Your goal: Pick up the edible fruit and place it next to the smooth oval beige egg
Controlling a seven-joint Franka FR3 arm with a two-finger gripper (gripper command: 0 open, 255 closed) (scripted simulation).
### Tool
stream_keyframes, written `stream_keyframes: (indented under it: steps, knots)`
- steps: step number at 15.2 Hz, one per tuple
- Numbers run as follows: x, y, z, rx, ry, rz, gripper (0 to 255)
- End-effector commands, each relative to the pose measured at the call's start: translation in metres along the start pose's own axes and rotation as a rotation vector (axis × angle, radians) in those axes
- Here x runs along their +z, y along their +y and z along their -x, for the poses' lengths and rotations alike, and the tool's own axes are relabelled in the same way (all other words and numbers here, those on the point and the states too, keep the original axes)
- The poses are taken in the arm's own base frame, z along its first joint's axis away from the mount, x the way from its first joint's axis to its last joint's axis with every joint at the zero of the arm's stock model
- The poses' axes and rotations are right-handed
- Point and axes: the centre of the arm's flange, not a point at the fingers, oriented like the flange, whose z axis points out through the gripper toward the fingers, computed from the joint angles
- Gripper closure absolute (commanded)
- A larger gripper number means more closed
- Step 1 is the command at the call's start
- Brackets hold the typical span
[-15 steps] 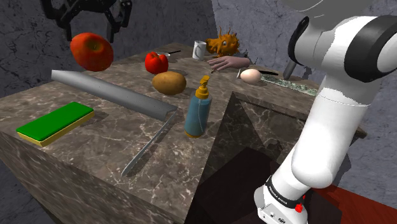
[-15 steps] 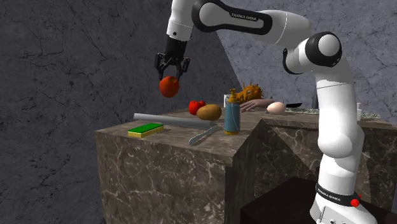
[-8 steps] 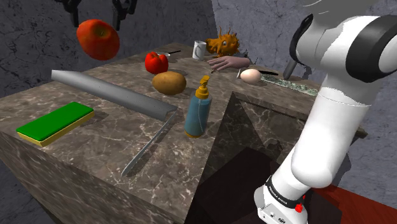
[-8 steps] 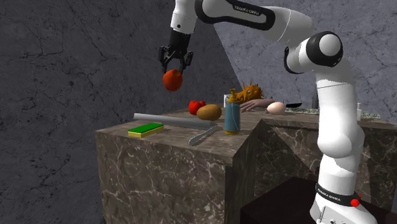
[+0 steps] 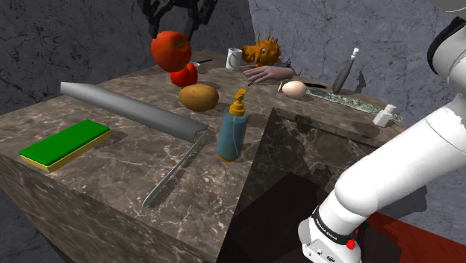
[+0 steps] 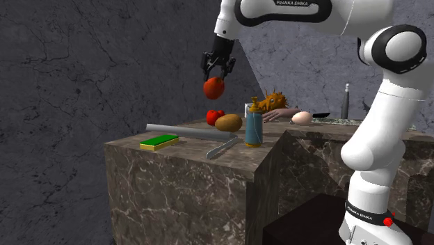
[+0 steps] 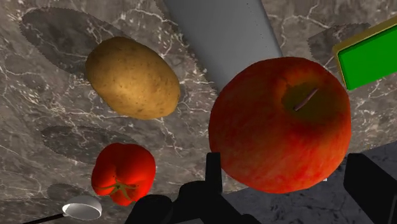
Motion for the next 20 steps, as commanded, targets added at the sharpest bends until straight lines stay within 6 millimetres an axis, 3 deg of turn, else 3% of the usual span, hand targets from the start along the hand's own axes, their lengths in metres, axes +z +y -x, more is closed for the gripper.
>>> stream_keyframes:
  steps: [1, 20]
  knots:
    - [-0.005, 0.027, 0.005, 0.001, 0.000, -0.005, 255]
    - [-0.041, 0.270, 0.056, 0.001, 0.000, -0.005, 255]
